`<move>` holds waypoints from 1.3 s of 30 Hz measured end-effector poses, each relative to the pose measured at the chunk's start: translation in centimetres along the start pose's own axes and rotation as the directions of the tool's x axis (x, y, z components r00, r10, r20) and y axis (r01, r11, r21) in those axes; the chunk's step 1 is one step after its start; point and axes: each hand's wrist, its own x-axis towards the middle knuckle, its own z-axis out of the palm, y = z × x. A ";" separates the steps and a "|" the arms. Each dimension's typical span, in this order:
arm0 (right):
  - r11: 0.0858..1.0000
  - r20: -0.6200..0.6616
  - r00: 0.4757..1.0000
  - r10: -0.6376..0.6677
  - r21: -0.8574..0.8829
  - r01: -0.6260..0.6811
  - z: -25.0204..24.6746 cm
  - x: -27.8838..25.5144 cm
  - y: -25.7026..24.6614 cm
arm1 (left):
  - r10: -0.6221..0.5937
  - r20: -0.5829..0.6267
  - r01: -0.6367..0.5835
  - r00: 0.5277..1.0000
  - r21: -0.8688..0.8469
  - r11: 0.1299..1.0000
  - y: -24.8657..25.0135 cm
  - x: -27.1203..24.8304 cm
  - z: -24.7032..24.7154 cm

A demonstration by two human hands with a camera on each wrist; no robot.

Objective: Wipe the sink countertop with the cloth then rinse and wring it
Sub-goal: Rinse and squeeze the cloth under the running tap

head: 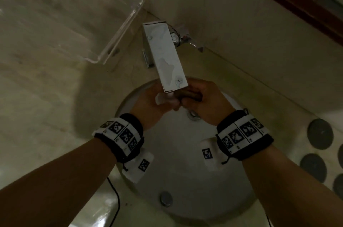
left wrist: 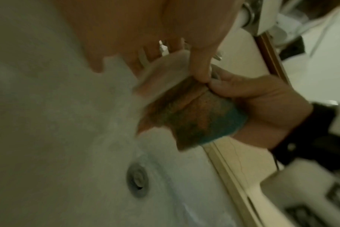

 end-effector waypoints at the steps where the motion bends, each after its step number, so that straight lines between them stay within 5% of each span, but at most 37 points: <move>1: 0.999 0.019 1.000 0.023 0.023 -0.024 -0.2 -0.1 -0.4 | 0.006 0.020 -0.007 1.000 0.031 0.999 0.1 0.1 -0.1; 4: 0.994 -0.039 0.994 0.100 -0.040 -0.102 -0.6 0.0 -0.5 | 0.047 -0.071 -0.034 0.996 0.175 0.984 0.0 0.4 -0.4; 9: 0.976 -0.182 0.972 0.149 -0.129 -0.174 -1.1 0.4 0.3 | 0.027 -0.089 -0.024 0.996 0.035 0.999 -0.4 0.9 -0.9; 12: 0.981 -0.191 0.971 0.143 -0.100 -0.164 -0.9 0.7 0.7 | -0.020 -0.066 0.014 0.998 -0.084 0.996 -0.6 0.7 -1.0; 17: 0.984 -0.202 0.967 0.158 -0.052 -0.172 -0.6 1.0 1.6 | -0.020 -0.150 0.022 0.988 0.010 1.000 -1.4 0.8 -1.9; 26: 0.971 -0.248 0.942 0.227 -0.020 -0.240 2.5 1.6 2.2 | -0.137 -0.166 0.094 0.977 -0.241 0.966 -0.6 -0.2 -1.2; 33: 0.991 -0.153 0.980 0.129 0.065 -0.120 2.9 0.7 1.4 | -0.182 -0.187 0.187 0.965 0.011 0.982 -0.3 -0.2 -0.5; 39: 0.983 -0.312 0.932 0.185 0.058 -0.175 3.8 1.1 2.0 | -0.146 -0.293 0.197 0.945 0.151 0.969 -0.1 -0.1 0.0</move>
